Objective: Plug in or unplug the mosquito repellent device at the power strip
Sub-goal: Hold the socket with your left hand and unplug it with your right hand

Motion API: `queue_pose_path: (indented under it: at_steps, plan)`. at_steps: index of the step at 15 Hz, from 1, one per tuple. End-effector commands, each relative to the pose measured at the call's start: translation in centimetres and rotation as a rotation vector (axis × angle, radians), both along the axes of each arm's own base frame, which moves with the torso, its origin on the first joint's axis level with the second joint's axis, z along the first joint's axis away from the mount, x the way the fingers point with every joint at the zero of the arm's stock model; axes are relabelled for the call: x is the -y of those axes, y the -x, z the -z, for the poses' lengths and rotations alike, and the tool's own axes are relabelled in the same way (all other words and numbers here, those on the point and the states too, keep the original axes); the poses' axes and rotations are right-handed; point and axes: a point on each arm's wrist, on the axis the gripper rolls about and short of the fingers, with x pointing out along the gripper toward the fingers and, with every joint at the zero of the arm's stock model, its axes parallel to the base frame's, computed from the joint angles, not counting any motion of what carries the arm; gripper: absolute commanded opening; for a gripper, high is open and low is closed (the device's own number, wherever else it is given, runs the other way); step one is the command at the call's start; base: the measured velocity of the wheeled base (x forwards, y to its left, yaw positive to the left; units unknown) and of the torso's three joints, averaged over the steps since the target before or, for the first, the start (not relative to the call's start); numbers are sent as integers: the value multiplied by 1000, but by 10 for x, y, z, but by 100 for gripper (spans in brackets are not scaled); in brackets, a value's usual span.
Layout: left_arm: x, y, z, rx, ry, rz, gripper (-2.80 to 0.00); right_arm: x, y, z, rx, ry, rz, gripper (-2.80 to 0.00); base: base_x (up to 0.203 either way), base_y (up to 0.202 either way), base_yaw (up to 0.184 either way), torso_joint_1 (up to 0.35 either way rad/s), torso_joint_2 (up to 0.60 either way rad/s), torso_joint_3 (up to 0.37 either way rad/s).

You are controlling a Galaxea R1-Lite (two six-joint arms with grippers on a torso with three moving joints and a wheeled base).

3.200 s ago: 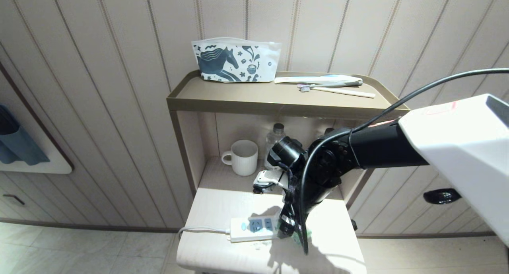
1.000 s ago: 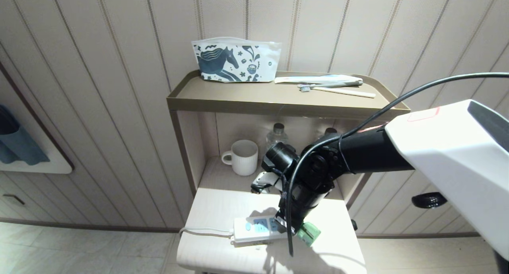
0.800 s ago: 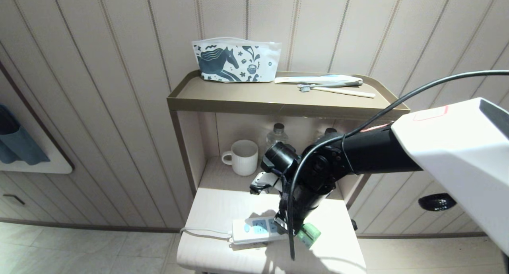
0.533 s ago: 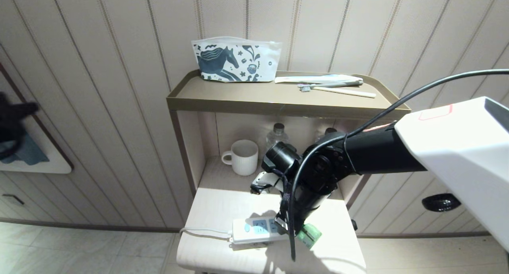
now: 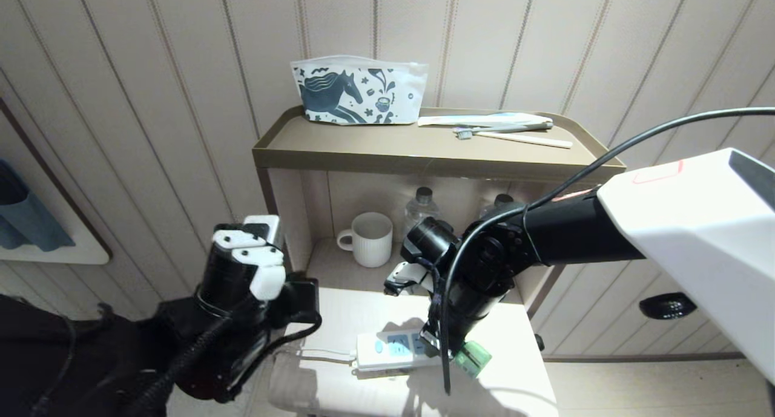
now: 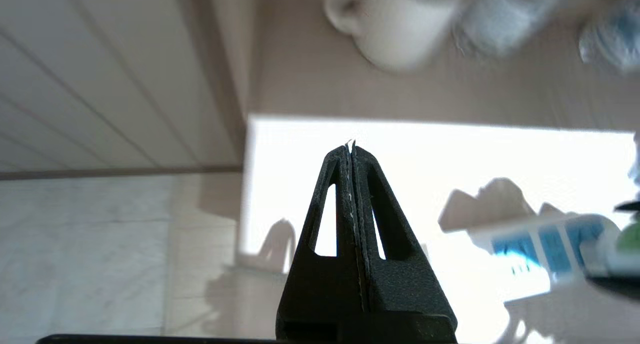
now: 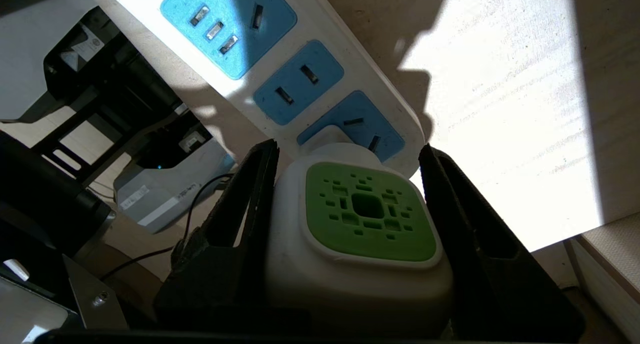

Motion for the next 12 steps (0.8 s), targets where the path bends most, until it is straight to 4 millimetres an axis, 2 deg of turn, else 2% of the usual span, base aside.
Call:
queue_pose_path:
  at_steps: [1, 5, 8, 12]
  plan:
    - [17, 2, 40, -89, -61, 13, -280, 0, 0, 2, -7, 6, -2, -280, 0, 0, 0, 0, 0, 0]
    - [45, 15, 77, -162, -102, 65, -280, 0, 0, 5, -14, 10, 3, -280, 0, 0, 0, 0, 0, 0]
    - [61, 13, 98, -126, -60, 75, -280, -2, -3, 12, -24, 16, 6, -280, 0, 0, 0, 0, 0, 0]
    - [68, 9, 103, -105, -36, 78, -280, -4, -5, 17, -34, 23, 6, -280, 0, 0, 0, 0, 0, 0]
